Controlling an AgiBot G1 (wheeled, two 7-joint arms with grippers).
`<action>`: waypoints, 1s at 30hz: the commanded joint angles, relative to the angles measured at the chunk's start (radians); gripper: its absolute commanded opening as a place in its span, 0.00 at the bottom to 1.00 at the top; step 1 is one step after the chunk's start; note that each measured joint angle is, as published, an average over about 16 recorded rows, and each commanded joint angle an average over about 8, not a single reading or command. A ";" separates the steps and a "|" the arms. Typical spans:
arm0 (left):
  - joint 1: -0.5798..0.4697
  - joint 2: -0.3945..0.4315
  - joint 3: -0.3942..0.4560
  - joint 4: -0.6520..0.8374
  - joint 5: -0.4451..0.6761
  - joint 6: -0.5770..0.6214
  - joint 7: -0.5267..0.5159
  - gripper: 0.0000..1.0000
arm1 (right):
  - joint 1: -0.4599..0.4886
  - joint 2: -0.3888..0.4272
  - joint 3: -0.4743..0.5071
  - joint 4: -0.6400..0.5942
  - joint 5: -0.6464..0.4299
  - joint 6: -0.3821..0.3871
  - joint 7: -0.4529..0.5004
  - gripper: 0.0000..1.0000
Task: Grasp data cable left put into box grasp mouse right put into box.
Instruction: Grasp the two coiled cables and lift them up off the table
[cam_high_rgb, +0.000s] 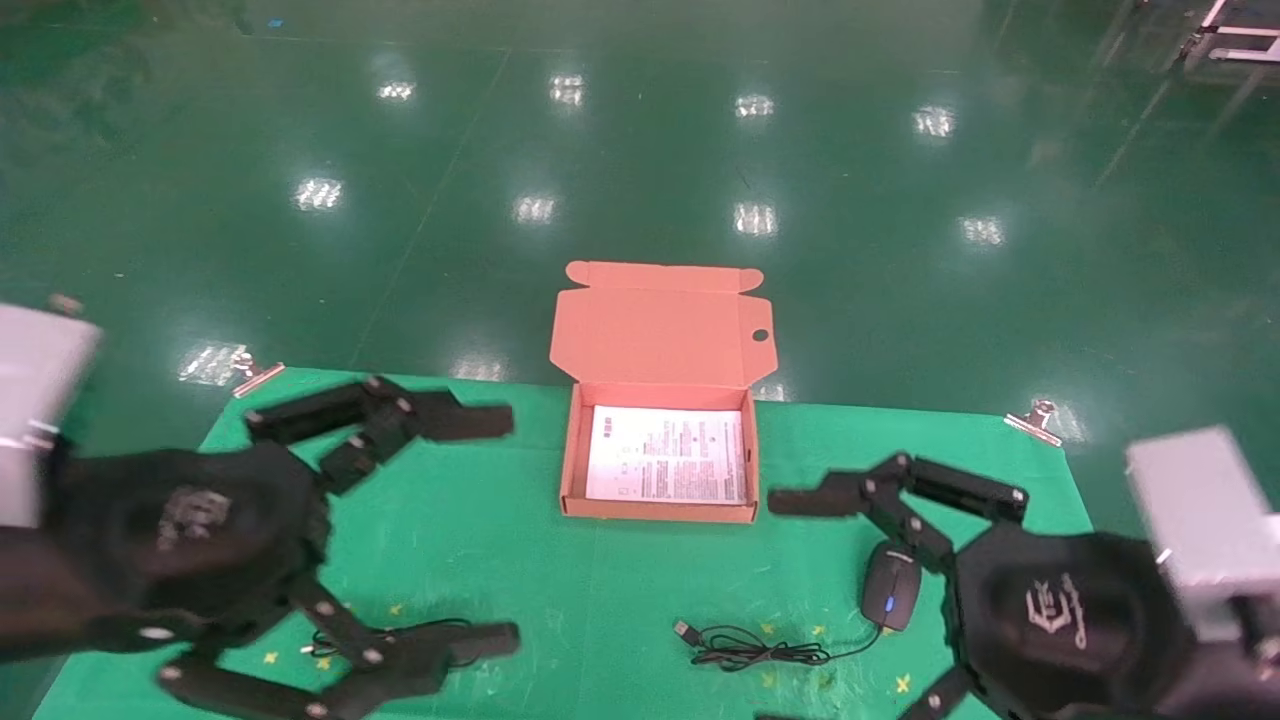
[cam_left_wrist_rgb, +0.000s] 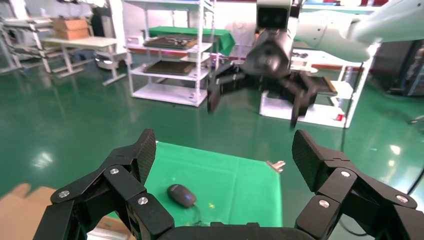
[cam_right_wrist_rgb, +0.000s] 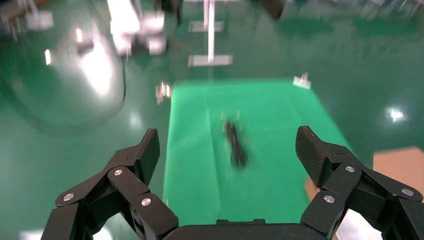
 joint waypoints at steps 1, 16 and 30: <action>-0.024 0.008 0.016 0.002 0.028 0.005 -0.009 1.00 | 0.012 0.012 -0.008 0.005 -0.030 -0.010 -0.002 1.00; -0.282 0.049 0.309 -0.009 0.419 0.077 -0.005 1.00 | 0.309 -0.002 -0.336 0.047 -0.501 -0.056 -0.152 1.00; -0.415 0.189 0.593 0.041 0.907 -0.015 0.074 1.00 | 0.423 -0.170 -0.650 0.029 -0.879 0.047 -0.186 1.00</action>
